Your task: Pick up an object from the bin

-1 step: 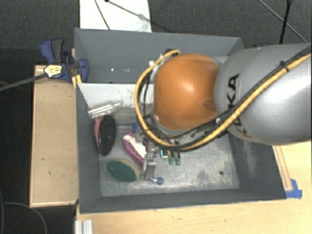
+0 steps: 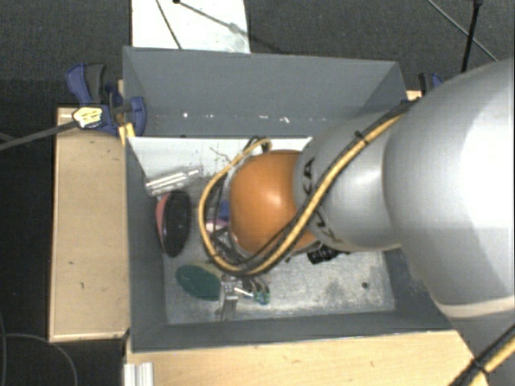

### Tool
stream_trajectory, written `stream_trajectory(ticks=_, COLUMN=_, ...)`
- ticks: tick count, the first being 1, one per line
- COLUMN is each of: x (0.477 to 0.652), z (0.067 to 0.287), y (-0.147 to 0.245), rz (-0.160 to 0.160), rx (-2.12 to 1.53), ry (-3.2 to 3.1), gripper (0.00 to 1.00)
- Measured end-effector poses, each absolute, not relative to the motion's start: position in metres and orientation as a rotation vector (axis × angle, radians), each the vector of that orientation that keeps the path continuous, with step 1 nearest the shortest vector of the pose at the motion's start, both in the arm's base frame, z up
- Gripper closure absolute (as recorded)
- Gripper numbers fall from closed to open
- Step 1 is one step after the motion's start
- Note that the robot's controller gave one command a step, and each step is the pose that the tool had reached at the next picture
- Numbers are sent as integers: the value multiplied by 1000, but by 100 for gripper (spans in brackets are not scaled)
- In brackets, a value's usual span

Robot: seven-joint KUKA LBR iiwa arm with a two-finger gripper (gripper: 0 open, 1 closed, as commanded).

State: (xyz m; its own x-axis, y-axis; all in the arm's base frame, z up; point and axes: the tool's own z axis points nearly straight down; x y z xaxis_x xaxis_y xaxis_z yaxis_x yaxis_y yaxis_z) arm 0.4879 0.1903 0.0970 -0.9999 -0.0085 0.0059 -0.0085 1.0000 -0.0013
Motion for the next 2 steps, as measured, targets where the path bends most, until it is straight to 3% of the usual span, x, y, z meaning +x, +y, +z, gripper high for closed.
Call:
stream_trajectory(ticks=1, x=490, z=102, y=190, rz=-1, rx=2, ry=-3144, gripper=100)
stream_trajectory(ticks=2, x=494, z=206, y=221, rz=-9, rx=2, ry=-3151, gripper=100)
